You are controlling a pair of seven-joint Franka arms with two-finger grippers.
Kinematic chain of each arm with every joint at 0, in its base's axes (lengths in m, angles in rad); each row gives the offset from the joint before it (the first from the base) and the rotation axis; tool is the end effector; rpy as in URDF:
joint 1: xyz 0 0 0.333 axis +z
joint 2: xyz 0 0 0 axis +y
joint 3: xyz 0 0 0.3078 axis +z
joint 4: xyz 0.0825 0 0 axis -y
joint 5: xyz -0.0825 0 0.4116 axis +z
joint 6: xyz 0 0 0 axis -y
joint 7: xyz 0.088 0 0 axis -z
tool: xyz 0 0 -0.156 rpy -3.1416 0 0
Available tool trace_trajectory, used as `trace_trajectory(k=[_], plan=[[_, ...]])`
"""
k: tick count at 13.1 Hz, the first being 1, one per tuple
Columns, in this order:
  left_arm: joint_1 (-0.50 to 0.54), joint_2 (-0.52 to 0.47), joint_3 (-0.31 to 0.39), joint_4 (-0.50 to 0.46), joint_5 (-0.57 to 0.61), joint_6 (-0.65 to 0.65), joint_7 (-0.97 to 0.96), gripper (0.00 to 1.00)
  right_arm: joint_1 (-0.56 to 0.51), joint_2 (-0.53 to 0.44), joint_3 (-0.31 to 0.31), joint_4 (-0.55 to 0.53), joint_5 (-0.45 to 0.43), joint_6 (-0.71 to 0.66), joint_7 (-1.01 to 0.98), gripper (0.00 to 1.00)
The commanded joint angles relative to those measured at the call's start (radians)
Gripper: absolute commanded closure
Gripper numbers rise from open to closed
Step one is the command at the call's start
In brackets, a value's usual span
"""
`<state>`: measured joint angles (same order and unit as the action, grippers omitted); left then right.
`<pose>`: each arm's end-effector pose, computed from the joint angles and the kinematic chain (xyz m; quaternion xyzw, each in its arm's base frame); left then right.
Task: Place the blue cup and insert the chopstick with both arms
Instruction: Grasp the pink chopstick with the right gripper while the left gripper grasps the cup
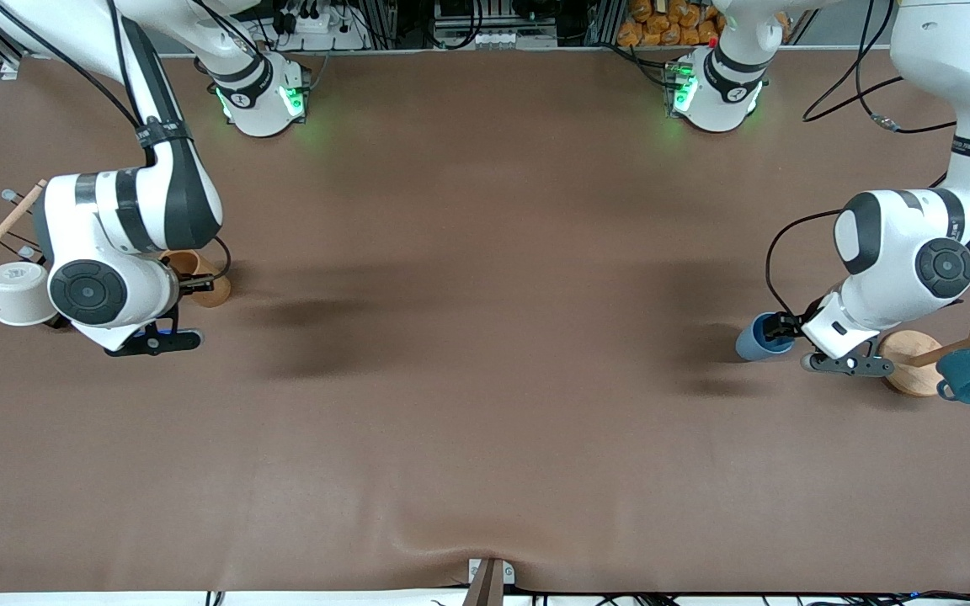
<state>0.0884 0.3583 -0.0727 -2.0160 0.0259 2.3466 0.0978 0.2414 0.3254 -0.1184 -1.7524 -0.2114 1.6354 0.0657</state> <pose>0.6140 0.0103 0.1955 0.9987 -0.0481 -0.0131 0.0044 0.5902 0.0435 0.2973 0.9670 0.0562 -0.2050 0.1402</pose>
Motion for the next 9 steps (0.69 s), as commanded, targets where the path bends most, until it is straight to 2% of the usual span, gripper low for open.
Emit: trace_trajectory(k=[1, 3, 4, 7, 9], plan=[[0.002, 0.013, 0.002, 0.010, -0.017, 0.007, 0.017, 0.45, -0.011, -0.026, 0.010, -0.074, -0.020, 0.041, 0.006, 0.43], [0.002, 0.014, 0.001, 0.008, -0.017, 0.007, 0.017, 0.90, -0.013, -0.031, 0.008, -0.084, -0.020, 0.043, 0.005, 0.57], [0.002, 0.014, 0.001, 0.008, -0.017, 0.007, 0.017, 1.00, -0.013, -0.029, 0.008, -0.085, -0.020, 0.043, 0.005, 0.60], [-0.004, 0.001, -0.005, 0.013, -0.015, 0.007, 0.017, 1.00, -0.019, -0.034, 0.005, -0.099, -0.025, 0.038, 0.005, 0.65], [-0.002, -0.024, -0.045, 0.014, -0.017, -0.003, 0.013, 1.00, -0.033, -0.045, 0.006, -0.099, -0.026, 0.024, -0.010, 0.65]])
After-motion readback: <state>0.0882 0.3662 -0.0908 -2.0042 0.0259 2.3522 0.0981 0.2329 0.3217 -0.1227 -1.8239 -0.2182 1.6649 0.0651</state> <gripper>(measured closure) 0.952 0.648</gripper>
